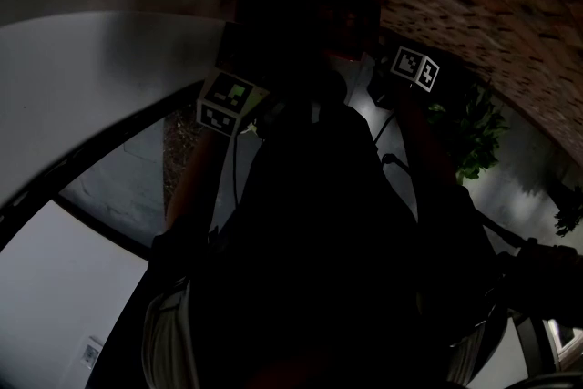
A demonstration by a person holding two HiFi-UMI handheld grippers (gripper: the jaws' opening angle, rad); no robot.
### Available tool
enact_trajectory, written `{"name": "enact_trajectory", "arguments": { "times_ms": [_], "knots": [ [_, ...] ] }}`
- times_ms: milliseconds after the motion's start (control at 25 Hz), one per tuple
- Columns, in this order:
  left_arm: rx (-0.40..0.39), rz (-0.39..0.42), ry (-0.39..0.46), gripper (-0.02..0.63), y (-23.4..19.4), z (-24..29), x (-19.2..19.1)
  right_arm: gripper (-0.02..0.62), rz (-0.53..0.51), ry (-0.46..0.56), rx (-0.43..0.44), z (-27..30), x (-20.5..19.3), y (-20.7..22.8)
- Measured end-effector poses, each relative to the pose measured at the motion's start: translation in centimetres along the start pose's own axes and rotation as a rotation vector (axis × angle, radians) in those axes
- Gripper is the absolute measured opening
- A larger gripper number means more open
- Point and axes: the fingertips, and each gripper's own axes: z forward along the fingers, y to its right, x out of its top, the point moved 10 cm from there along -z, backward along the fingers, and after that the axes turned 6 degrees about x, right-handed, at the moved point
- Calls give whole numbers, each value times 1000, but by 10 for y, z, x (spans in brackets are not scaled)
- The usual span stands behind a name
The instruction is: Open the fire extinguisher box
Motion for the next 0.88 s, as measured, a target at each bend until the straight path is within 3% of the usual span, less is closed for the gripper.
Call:
{"name": "enact_trajectory", "arguments": {
  "times_ms": [160, 320, 600, 680, 800, 880],
  "knots": [
    [36, -77, -18, -3, -9, 10, -15, 246, 26, 27, 11, -2, 3, -2],
    [76, -271, -17, -3, -24, 23, -41, 249, 50, 51, 26, -2, 7, -4],
    [71, -561, -27, 17, -37, 47, -71, 252, 71, 66, 38, -3, 11, -7],
    [73, -636, -32, 47, -40, 54, -78, 253, 75, 68, 45, -3, 13, -7],
    [72, -765, -55, 151, -46, 66, -90, 253, 78, 68, 45, -4, 13, -7],
    [79, -843, -72, 172, -50, 74, -99, 253, 75, 70, 44, -3, 13, -6]
  ]
}}
